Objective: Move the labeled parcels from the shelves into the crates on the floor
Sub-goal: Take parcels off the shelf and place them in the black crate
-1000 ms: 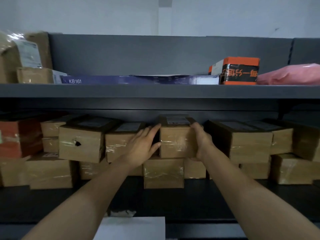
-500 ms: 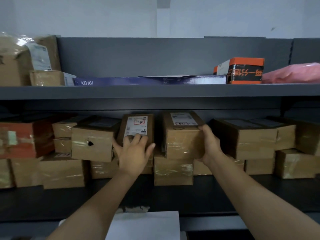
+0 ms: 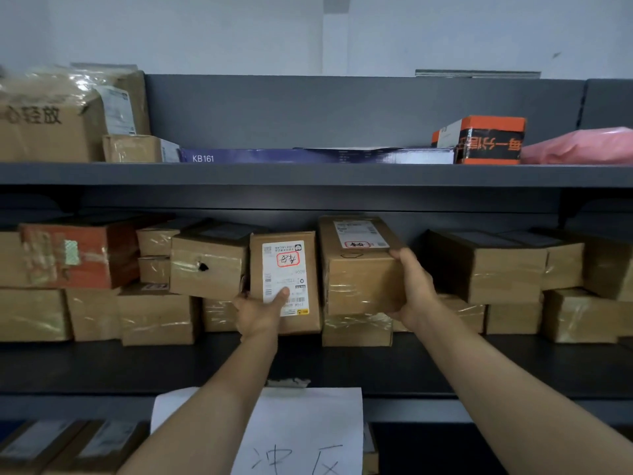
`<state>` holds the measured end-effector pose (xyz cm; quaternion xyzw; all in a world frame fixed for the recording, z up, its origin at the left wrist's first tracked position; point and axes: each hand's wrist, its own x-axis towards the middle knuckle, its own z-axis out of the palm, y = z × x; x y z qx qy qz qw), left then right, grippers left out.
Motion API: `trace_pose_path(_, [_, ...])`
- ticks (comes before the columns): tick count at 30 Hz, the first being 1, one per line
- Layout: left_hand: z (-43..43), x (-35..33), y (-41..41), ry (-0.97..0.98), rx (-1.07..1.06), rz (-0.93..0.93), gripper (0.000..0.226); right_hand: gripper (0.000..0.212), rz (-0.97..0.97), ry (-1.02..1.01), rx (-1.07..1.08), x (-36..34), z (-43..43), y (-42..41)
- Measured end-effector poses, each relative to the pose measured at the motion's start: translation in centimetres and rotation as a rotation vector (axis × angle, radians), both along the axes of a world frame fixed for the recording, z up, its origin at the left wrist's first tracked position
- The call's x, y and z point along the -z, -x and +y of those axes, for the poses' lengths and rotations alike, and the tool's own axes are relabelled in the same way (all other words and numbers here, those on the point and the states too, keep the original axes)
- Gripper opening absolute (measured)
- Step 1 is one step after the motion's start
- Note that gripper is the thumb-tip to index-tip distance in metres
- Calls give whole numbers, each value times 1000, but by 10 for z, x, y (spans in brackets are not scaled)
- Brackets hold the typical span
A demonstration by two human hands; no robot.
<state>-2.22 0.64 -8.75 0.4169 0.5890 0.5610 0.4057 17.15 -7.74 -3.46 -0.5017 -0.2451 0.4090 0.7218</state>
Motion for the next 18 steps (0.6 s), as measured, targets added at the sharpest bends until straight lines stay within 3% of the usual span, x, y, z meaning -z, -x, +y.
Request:
trace_pose_path(4, [-6, 2, 11, -33, 150, -120, 46, 53, -19, -7, -49, -2, -10, 4])
trace_pose_path(9, [-22, -1, 22, -27, 267, -242, 51, 46, -65, -28, -168, 2, -16, -4])
trace_pose_path(18, [-56, 9, 45, -82, 463, -206, 58, 62, -57, -126, -228, 19, -40, -10])
